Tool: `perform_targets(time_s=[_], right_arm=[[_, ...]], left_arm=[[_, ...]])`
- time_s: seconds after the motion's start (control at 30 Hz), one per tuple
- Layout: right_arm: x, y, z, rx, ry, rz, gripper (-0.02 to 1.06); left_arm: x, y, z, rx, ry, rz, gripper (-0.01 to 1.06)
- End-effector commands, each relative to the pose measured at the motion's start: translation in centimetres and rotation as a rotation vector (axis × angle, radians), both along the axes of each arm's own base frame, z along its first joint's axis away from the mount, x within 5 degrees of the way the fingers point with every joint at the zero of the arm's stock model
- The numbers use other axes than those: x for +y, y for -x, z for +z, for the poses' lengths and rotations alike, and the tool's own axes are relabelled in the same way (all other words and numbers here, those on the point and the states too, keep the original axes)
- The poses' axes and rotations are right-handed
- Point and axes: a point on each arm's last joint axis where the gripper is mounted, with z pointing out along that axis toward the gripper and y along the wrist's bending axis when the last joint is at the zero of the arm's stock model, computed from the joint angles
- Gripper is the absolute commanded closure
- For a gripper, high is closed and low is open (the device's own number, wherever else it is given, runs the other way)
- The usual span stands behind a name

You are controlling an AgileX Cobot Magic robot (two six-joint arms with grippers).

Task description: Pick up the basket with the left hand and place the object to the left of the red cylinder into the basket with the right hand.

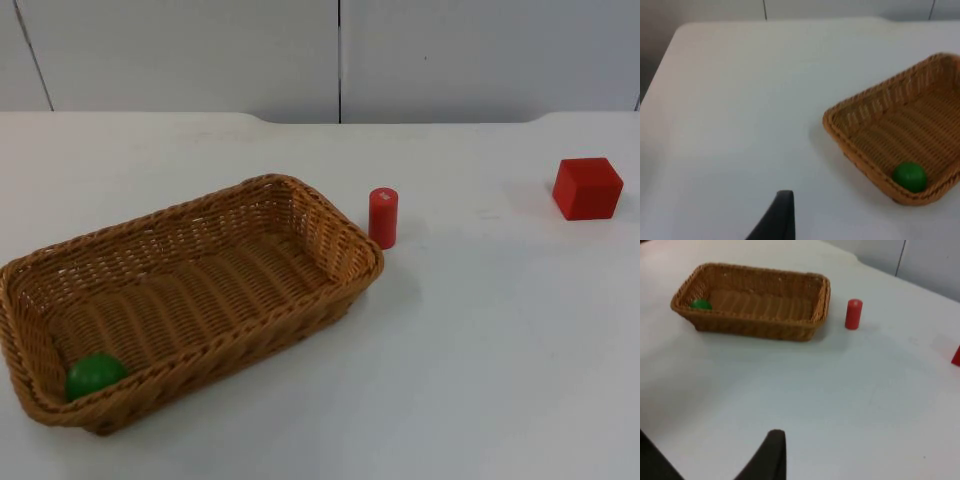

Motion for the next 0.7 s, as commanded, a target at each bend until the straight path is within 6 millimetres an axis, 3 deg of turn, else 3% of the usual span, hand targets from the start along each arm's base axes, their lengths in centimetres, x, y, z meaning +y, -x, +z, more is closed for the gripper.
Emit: perform_targets(time_s=[0.0, 0.67], right_arm=[[0.31, -0.33, -0.99, 0.028, 0.015, -0.005, -0.01], [0.56, -0.59, -1.29, 0.024, 0.004, -0.006, -0.01]], left_arm=[[0.10, 0.01, -0.23, 0.008, -0.001, 0.008, 0.00], [0.03, 0.02, -0.21, 0.007, -0.003, -0.002, 0.00]])
